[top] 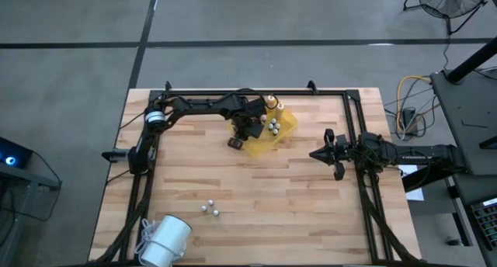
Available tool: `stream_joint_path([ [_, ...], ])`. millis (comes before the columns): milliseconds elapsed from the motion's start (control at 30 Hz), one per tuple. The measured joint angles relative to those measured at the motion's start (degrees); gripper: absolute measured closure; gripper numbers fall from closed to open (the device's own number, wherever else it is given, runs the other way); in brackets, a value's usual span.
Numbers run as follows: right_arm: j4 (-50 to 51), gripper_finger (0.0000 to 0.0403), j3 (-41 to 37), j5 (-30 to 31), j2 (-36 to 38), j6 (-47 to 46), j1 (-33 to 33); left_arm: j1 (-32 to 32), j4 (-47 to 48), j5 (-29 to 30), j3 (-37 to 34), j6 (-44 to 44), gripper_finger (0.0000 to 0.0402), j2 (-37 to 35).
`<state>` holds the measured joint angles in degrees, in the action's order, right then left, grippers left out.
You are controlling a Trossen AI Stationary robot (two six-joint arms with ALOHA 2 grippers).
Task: Pick & Place food coloring
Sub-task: Put the small black food coloring bottle into the yellow bin
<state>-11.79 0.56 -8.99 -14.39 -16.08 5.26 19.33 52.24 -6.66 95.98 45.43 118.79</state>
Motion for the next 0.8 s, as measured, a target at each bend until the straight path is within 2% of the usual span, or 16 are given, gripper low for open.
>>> stream_joint_path([
  [800, 0.0, 0.0394, 0.0, 0.0, 0.0, 0.0, 0.0, 0.72, -2.06, -0.13, -1.5, -0.09, 0.0347, 0.16],
])
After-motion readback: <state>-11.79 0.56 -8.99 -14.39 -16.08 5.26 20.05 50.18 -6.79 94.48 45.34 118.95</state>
